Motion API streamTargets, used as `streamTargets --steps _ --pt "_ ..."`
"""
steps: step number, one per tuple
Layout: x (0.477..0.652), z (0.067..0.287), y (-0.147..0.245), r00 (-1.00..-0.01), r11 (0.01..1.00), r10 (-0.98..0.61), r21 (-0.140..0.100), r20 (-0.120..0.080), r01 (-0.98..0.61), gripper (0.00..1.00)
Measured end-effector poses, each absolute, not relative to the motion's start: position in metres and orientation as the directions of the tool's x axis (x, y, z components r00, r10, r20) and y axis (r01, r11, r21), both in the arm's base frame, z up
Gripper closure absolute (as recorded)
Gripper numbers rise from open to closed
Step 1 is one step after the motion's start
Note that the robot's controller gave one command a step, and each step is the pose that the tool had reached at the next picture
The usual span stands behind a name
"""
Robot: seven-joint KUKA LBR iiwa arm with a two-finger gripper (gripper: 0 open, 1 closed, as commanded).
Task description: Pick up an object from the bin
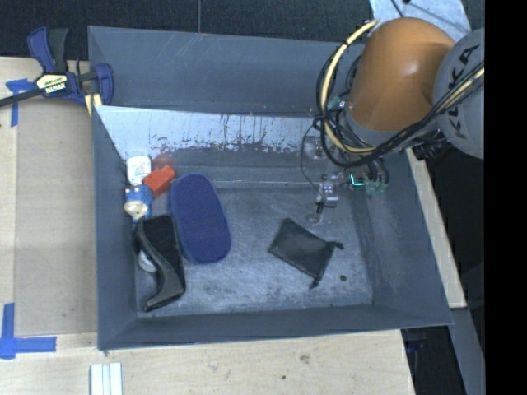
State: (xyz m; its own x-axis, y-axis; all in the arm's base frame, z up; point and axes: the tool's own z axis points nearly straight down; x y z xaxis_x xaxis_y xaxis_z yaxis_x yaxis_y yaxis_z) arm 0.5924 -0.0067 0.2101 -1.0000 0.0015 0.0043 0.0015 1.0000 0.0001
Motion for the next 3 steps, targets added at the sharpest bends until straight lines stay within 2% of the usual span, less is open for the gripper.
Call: streamTargets --steps 1,2,3 --pt "0.5066 0.0672 -0.0559 -0.983 0.983 0.185 -0.001 0.006 0.185 0.00" --pt "0.5098 0.0710 -0.0551 -0.983 0.983 0.182 0.000 -0.003 0.182 1.00" --pt "0.5097 0.0708 -0.0549 -0.983 0.983 0.181 0.000 -0.002 0.181 0.00"
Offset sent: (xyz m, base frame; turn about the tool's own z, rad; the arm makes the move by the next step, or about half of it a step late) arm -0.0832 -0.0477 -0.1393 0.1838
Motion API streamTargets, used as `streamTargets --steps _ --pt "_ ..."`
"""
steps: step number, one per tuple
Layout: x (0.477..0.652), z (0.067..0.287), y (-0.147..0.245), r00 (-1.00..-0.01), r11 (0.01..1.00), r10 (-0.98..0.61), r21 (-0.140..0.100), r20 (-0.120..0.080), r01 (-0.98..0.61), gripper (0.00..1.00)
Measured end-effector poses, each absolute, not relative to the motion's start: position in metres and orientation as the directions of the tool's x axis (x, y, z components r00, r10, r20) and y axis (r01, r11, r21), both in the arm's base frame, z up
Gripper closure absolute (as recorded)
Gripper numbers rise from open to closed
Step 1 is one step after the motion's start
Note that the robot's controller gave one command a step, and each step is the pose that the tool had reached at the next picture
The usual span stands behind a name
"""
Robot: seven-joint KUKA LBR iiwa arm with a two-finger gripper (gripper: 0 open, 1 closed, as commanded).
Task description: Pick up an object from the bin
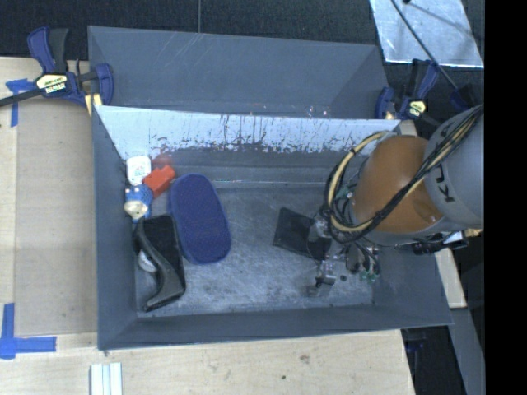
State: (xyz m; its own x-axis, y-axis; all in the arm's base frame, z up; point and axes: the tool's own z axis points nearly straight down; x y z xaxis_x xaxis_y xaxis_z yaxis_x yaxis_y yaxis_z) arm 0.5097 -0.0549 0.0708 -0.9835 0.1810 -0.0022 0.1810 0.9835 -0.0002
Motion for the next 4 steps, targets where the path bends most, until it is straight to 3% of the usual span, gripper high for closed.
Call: streamTargets --steps 1,2,3,4 --pt "0.560 0.071 -0.047 -0.990 0.990 0.143 0.001 -0.008 0.143 0.00" --pt "0.558 0.071 -0.047 -0.990 0.990 0.144 0.000 -0.004 0.144 1.00" --pt "0.534 0.190 -0.038 -0.995 0.995 0.096 0.000 -0.011 0.096 1.00" --pt "0.509 0.259 -0.076 -0.978 0.978 -0.207 -0.004 -0.009 -0.207 1.00"
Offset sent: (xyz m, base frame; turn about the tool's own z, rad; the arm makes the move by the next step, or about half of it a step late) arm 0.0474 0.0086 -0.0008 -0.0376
